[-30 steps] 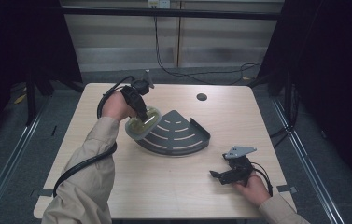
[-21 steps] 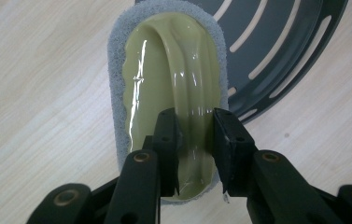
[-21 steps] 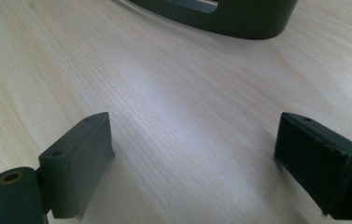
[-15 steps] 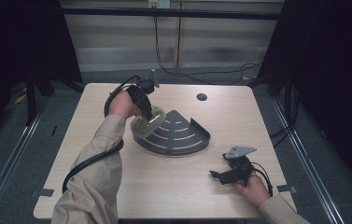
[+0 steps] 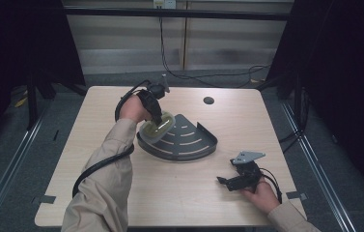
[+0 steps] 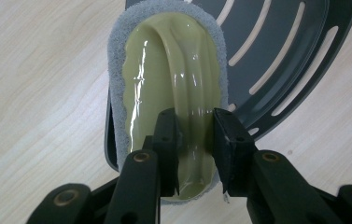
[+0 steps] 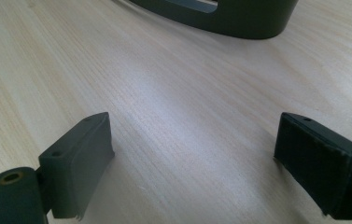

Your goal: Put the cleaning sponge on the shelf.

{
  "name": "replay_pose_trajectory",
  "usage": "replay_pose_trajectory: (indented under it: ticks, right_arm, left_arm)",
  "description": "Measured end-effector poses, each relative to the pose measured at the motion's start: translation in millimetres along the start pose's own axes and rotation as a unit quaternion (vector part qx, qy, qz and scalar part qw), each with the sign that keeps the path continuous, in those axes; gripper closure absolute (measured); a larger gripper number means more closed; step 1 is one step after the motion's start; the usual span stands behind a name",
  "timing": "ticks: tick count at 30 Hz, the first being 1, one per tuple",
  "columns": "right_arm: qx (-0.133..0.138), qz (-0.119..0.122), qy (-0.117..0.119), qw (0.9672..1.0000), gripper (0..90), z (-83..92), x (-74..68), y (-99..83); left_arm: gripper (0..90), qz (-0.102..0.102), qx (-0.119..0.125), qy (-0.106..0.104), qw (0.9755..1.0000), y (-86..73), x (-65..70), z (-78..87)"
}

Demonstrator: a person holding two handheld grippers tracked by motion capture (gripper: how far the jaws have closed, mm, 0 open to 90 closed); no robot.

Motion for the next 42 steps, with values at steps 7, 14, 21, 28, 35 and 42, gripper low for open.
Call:
replay_pose_trajectory:
  ticks: [7, 14, 21, 28, 35, 42]
  right_arm:
    - [0.001, 0.001, 0.000, 1.0000, 10.9, -0.1, 0.1, 0.0]
    - [0.001, 0.001, 0.000, 1.0000, 10.9, -0.1, 0.1, 0.0]
    - [0.000, 0.001, 0.000, 1.0000, 10.9, -0.1, 0.1, 0.0]
    - [0.002, 0.001, -0.001, 1.0000, 10.9, -0.3, 0.2, 0.1]
    - [0.002, 0.001, -0.001, 1.0000, 10.9, -0.2, 0.2, 0.1]
    - [0.002, 0.000, -0.001, 1.0000, 10.9, -0.2, 0.1, 0.1]
  left_arm:
    - [72.0, -0.003, -0.002, -0.006, 1.0000, 4.3, 0.8, -10.5]
    - [72.0, -0.008, -0.004, -0.005, 0.9999, 6.0, 0.7, -16.3]
    - [71.9, -0.009, -0.002, -0.007, 0.9999, 6.7, -0.3, -19.9]
    - [71.9, -0.006, -0.001, -0.011, 0.9999, 7.5, -1.9, -28.2]
    - [72.0, -0.007, -0.006, -0.013, 0.9999, 6.6, -5.5, -36.3]
    - [72.0, -0.008, -0.003, -0.012, 0.9999, 6.2, -9.8, -42.1]
Point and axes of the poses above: each handheld gripper's, and its own axes: z roughly backward along the jaws, y roughly out of its top, x roughly to its right, the point moved 3 cm from there along -z, roughly forward along the jaws, and after that the axes turned 7 degrees about -y, right-handed, at the moved point
